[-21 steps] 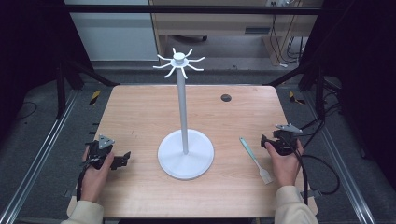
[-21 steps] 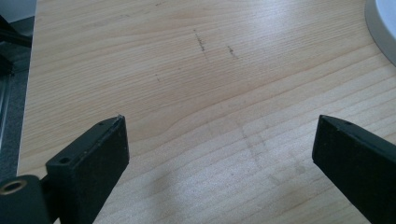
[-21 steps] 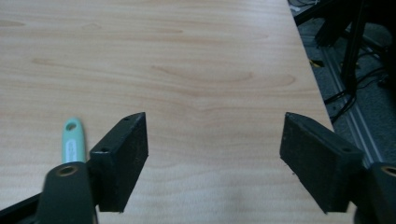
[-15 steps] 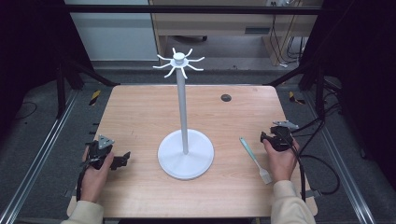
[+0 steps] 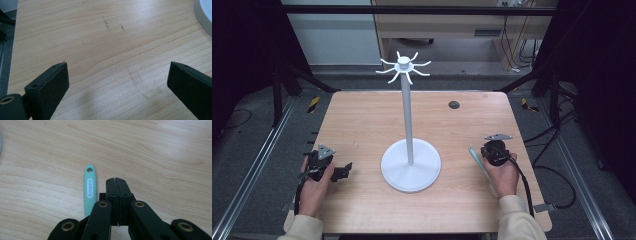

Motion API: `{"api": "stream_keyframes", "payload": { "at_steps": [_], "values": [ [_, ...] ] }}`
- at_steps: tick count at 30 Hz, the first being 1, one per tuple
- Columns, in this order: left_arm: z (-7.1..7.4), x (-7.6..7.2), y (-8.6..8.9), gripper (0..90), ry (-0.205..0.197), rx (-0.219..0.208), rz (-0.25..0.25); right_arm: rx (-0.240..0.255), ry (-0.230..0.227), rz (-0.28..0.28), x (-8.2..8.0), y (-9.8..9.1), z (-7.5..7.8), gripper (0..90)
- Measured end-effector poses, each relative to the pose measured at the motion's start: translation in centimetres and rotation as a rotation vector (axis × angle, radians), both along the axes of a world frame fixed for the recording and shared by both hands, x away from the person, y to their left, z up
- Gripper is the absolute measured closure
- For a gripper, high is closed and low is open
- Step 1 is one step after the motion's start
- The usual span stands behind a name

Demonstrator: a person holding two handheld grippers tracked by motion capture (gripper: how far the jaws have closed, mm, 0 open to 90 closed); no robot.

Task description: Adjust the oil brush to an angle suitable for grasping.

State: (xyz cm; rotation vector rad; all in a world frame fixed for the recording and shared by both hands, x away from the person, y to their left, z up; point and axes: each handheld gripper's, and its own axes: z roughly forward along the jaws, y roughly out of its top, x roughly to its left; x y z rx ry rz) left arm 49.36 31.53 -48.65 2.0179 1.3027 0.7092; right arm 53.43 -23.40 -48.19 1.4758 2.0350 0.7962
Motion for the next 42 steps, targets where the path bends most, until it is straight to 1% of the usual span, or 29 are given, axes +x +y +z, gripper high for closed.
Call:
{"api": "stream_keyframes", "payload": {
  "at_steps": [4, 5, 9, 10, 12, 17, 20, 22, 24, 25, 26, 27, 28, 29, 34, 35, 37, 38, 39, 40, 41, 42],
  "values": [
    [0.0, 0.0, -0.1, 3.3, 0.001, 0.001, -0.003, 0.002, 0.025, 0.018, 0.2, 0.4, -0.4, 90.0],
    [0.0, 0.0, -0.1, 3.3, 0.002, 0.002, -0.005, -0.011, 0.042, 0.029, 0.3, 0.7, -0.7, 90.0],
    [0.0, 0.0, -0.1, 3.3, 0.002, 0.005, -0.006, -0.008, 0.047, 0.025, 0.4, 0.7, -0.7, 90.0],
    [0.0, 0.0, -0.2, 3.3, 0.004, 0.005, -0.007, -0.007, 0.059, 0.031, 0.4, 0.7, -0.8, 90.0],
    [0.0, 0.0, -0.2, 3.3, 0.003, 0.005, -0.007, -0.005, 0.066, 0.039, 0.4, 0.8, -0.9, 90.0],
    [0.0, 0.0, -0.2, 3.3, 0.004, 0.006, -0.007, 0.003, 0.069, 0.048, 0.4, 0.8, -1.0, 90.0],
    [0.0, 0.0, -0.2, 3.3, 0.005, 0.005, -0.009, 0.026, 0.079, 0.076, 0.4, 1.0, -1.0, 90.0],
    [0.0, 0.0, -0.2, 3.3, 0.004, 0.005, -0.009, 0.048, 0.084, 0.11, 0.3, 1.2, -1.0, 90.0],
    [0.0, 0.0, -0.1, 3.3, 0.003, 0.006, -0.007, 0.05, 0.095, 0.144, 0.0, 1.6, -1.0, 90.0],
    [0.0, 0.0, -0.1, 3.3, 0.003, 0.006, -0.007, 0.05, 0.095, 0.144, 0.0, 1.6, -1.0, 90.0],
    [0.0, 0.0, -0.1, 3.3, 0.001, 0.003, -0.006, 0.052, 0.106, 0.176, -0.3, 2.1, -0.9, 90.0],
    [0.0, 0.0, -0.1, 3.3, 0.001, 0.003, -0.006, 0.053, 0.112, 0.188, -0.4, 2.3, -0.8, 90.0],
    [0.0, 0.0, -0.1, 3.3, 0.001, 0.003, -0.006, 0.053, 0.112, 0.188, -0.4, 2.3, -0.8, 90.0],
    [0.0, 0.0, -0.1, 3.3, 0.001, 0.005, -0.006, 0.04, 0.113, 0.206, -0.6, 2.6, -0.8, 90.0],
    [0.1, -0.1, 0.0, 3.3, 0.002, 0.011, -0.008, 0.022, 0.109, 0.209, -0.6, 2.9, -0.7, 90.0],
    [0.1, -0.1, 0.0, 3.3, 0.003, 0.013, -0.008, 0.012, 0.095, 0.199, -0.7, 2.7, -0.3, 90.0],
    [0.1, -0.1, 0.0, 3.3, 0.003, 0.013, -0.008, 0.014, 0.091, 0.19, -0.9, 2.5, 0.4, 90.0],
    [0.0, -0.1, -0.1, 3.3, 0.001, 0.011, -0.007, -0.002, 0.093, 0.196, -1.1, 2.4, 0.8, 90.0],
    [0.0, -0.1, -0.1, 3.3, 0.001, 0.011, -0.007, -0.002, 0.093, 0.196, -1.1, 2.4, 0.8, 90.0],
    [0.0, -0.1, -0.1, 3.3, 0.001, 0.013, -0.006, -0.013, 0.102, 0.205, -1.4, 2.5, 1.3, 90.0],
    [0.0, -0.1, -0.1, 3.3, 0.001, 0.013, -0.006, -0.013, 0.102, 0.205, -1.4, 2.5, 1.3, 90.0],
    [0.0, -0.1, -0.1, 3.3, 0.0, 0.013, -0.005, -0.043, 0.115, 0.227, -1.9, 2.7, 1.9, 90.0]
  ]
}}
